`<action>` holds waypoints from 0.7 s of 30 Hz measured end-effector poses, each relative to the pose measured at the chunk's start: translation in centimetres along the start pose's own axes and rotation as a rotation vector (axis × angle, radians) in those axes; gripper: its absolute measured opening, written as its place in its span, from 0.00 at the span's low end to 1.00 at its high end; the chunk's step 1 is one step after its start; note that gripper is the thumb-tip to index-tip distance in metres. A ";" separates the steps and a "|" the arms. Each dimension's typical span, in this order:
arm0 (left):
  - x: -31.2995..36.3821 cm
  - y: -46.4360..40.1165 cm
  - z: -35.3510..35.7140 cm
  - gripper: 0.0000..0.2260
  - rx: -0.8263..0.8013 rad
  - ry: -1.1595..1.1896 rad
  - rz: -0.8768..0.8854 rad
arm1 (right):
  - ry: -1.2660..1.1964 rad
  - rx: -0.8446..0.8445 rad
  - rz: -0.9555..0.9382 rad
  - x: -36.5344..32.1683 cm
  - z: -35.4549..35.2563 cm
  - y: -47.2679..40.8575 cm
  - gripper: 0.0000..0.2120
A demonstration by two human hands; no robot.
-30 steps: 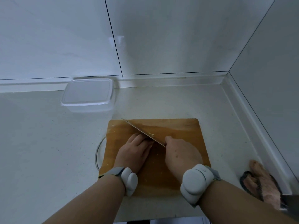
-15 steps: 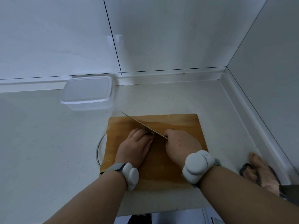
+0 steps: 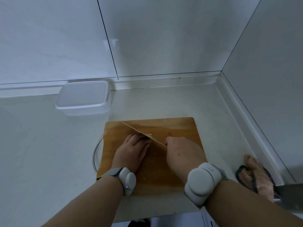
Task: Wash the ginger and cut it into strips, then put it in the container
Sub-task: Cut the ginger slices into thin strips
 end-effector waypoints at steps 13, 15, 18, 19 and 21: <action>0.0 0.0 0.1 0.13 0.020 0.014 0.004 | -0.038 0.041 -0.041 -1.4 0.9 -3.3 0.12; -0.1 0.1 0.0 0.13 0.036 0.014 0.007 | -0.033 0.054 -0.044 -1.5 1.0 -3.4 0.12; 0.0 0.1 0.0 0.13 0.042 0.022 0.012 | -0.024 0.064 -0.044 -1.4 1.1 -3.5 0.12; 0.0 0.1 0.0 0.13 0.041 0.024 0.010 | -0.026 0.062 -0.045 -1.4 1.1 -3.5 0.12; -0.1 0.1 0.0 0.12 0.036 0.023 0.008 | -0.030 0.059 -0.040 -1.3 0.9 -3.3 0.11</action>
Point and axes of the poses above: each hand's wrist, its own y-axis away from the middle knuckle, its own z-axis out of the palm, x = y × z, the point moved 6 cm from there along -y, towards the middle knuckle, and after that the axes turned 8 degrees about -z, right-handed, at the moved point
